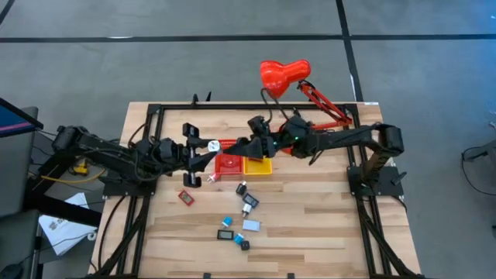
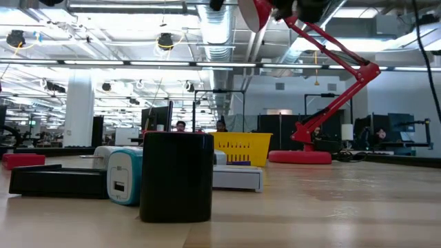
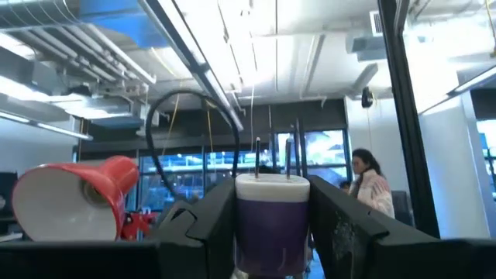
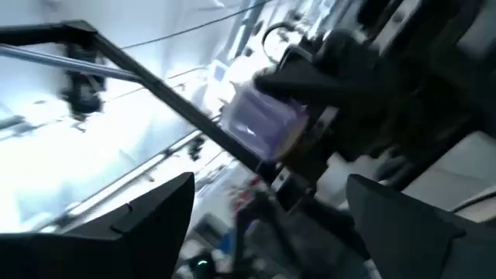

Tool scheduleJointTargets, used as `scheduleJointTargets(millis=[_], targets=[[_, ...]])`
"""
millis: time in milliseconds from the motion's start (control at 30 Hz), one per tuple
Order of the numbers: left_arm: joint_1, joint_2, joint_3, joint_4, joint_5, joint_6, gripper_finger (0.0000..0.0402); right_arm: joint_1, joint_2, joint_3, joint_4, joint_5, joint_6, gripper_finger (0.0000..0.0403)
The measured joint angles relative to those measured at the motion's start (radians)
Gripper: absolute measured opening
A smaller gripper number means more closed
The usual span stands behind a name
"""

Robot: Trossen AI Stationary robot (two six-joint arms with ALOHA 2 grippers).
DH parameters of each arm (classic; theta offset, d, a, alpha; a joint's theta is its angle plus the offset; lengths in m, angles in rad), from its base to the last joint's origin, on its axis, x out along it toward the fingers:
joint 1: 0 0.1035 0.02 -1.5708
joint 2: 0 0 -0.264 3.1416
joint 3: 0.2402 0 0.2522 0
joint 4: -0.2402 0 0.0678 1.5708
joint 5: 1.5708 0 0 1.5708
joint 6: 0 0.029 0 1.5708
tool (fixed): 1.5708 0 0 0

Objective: Pick & Place Office items
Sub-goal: Put the purple charger adapter into the red basket

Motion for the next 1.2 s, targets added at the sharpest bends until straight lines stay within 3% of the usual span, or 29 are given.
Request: scheduleJointTargets(millis=[300,600,933,1200], targets=[[0.003,0.008,0.000,0.033,0.021,-0.002,0.0139,-0.009,0.159,0.165,0.136,-0.039,0.101,0.0328],[0.003,-0.005,0.001,0.006,0.024,-0.003,0.0139,-0.016,0.172,0.244,0.096,-0.096,0.089,0.0321],[0.004,-0.006,0.002,-0.016,0.029,-0.003,0.0139,-0.015,0.174,0.243,0.084,-0.101,0.101,0.0238],[0.004,-0.008,0.002,-0.015,0.033,-0.002,0.0139,-0.016,0.174,0.242,0.079,-0.106,0.104,0.0146]])
